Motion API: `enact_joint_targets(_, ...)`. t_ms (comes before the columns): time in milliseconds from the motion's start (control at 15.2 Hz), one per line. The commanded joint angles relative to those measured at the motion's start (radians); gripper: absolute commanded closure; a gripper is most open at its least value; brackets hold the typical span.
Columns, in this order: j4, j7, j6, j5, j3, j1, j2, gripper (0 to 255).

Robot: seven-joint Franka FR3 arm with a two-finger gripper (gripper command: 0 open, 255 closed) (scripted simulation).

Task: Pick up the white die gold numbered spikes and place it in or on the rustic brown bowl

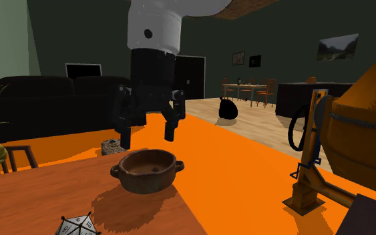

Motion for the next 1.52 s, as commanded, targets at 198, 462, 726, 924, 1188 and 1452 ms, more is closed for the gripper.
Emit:
enact_joint_targets(198,0.137,0.079,0.043,-0.070,0.011,0.047,0.194,0)
enact_joint_targets(462,0.269,0.130,0.055,-0.122,0.001,0.095,0.351,0)
enact_joint_targets(726,0.424,0.168,0.047,-0.161,-0.014,0.148,0.508,0)
enact_joint_targets(924,0.512,0.182,0.034,-0.177,-0.022,0.176,0.590,0)
enact_joint_targets(1188,0.516,0.186,0.068,-0.183,-0.028,0.184,0.628,0)
enact_joint_targets(1452,0.523,0.190,0.098,-0.189,-0.033,0.192,0.664,0)
